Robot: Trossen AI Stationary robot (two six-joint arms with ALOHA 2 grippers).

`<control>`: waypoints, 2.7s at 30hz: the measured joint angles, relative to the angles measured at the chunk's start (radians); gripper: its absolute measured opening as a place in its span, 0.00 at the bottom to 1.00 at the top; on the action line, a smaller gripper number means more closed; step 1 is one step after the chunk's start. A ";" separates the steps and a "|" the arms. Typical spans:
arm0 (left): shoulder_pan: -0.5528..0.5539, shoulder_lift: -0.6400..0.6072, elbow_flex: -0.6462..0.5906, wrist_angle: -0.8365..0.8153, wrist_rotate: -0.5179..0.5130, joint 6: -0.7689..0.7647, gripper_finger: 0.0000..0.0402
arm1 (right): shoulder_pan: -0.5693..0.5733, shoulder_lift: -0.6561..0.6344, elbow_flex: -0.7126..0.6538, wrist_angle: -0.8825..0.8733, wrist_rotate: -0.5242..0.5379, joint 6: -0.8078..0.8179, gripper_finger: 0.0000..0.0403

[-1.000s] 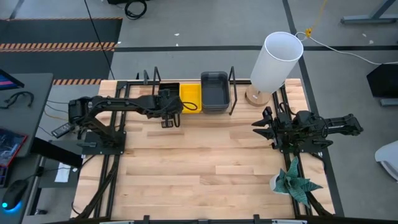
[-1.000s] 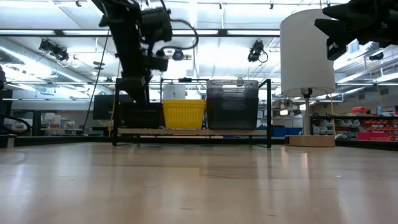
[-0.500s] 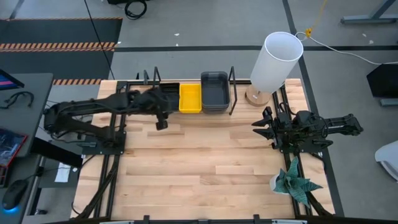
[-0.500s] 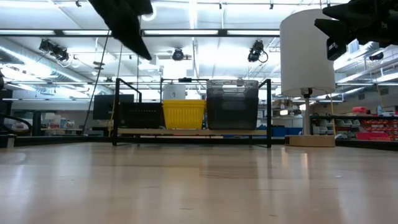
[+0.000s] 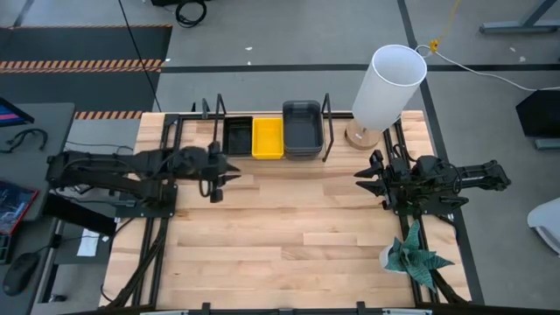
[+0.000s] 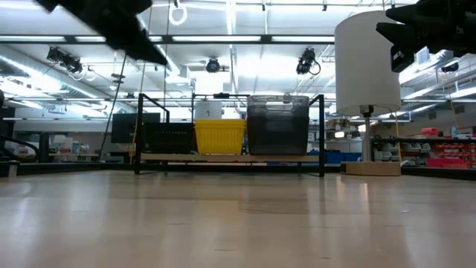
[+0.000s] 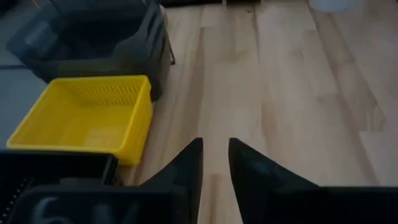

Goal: Stack baskets on shelf by color
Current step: Return to Home Position

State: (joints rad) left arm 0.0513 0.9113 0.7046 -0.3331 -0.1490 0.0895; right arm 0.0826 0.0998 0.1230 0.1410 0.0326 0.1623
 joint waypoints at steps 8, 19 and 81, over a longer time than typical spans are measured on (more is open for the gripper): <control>0.003 -0.276 -0.302 0.306 -0.002 0.002 0.12 | 0.000 0.000 0.000 0.000 0.000 0.000 0.32; 0.004 -0.625 -0.543 0.479 0.037 0.010 0.01 | 0.000 0.000 0.000 0.000 0.000 0.000 0.32; 0.001 -0.813 -0.697 0.388 0.232 -0.418 0.08 | 0.000 0.000 0.000 0.000 0.000 0.000 0.32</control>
State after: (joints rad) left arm 0.0521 0.0978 0.0074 0.0551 0.0828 -0.3290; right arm 0.0827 0.0994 0.1230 0.1406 0.0326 0.1623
